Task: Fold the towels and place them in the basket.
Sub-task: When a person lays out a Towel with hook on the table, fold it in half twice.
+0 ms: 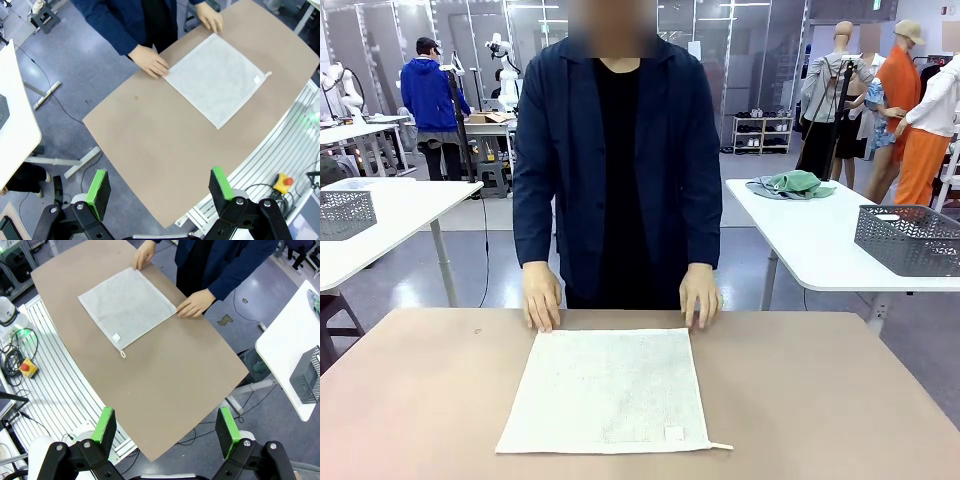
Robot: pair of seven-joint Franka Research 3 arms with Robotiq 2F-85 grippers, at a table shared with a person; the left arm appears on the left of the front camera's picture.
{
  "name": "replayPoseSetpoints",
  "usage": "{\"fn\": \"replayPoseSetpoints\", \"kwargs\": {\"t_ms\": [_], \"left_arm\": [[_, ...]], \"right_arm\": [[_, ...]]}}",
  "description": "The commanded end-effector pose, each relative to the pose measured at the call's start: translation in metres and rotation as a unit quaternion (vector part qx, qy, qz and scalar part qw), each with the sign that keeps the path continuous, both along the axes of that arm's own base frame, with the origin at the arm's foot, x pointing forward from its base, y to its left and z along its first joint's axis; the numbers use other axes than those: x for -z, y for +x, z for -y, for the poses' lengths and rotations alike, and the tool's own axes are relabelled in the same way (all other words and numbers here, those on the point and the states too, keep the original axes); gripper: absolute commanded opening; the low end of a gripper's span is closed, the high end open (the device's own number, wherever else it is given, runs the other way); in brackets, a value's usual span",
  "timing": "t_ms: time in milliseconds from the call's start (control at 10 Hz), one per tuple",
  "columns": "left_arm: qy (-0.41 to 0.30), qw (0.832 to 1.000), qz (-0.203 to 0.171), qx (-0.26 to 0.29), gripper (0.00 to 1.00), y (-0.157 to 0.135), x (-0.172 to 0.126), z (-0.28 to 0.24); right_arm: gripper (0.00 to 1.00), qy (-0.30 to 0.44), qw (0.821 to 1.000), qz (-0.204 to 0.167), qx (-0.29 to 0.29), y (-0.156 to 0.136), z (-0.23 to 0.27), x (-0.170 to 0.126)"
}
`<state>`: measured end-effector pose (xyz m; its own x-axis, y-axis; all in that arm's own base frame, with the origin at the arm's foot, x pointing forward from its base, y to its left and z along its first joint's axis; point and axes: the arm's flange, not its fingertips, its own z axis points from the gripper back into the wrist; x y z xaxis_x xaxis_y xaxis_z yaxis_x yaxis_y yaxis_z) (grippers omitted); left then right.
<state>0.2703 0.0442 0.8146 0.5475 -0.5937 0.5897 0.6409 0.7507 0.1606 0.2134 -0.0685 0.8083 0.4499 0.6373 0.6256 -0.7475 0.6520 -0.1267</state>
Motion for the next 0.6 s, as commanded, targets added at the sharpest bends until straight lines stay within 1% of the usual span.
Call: {"fn": "replayPoseSetpoints", "kwargs": {"t_ms": [0,300,500], "left_arm": [[0.000,1.000,0.001,0.001,1.00,0.000,0.001,0.001],[0.000,1.000,0.000,0.000,1.00,0.000,0.000,0.000],[0.016,0.999,-0.012,0.029,1.00,0.013,0.010,0.021]], "right_arm": [[1.00,0.003,1.000,0.002,-0.001,0.000,-0.001,-0.001],[1.00,0.000,1.000,0.000,0.000,0.000,0.000,0.000],[1.00,-0.023,0.998,-0.022,-0.050,0.026,-0.032,0.012]]}}
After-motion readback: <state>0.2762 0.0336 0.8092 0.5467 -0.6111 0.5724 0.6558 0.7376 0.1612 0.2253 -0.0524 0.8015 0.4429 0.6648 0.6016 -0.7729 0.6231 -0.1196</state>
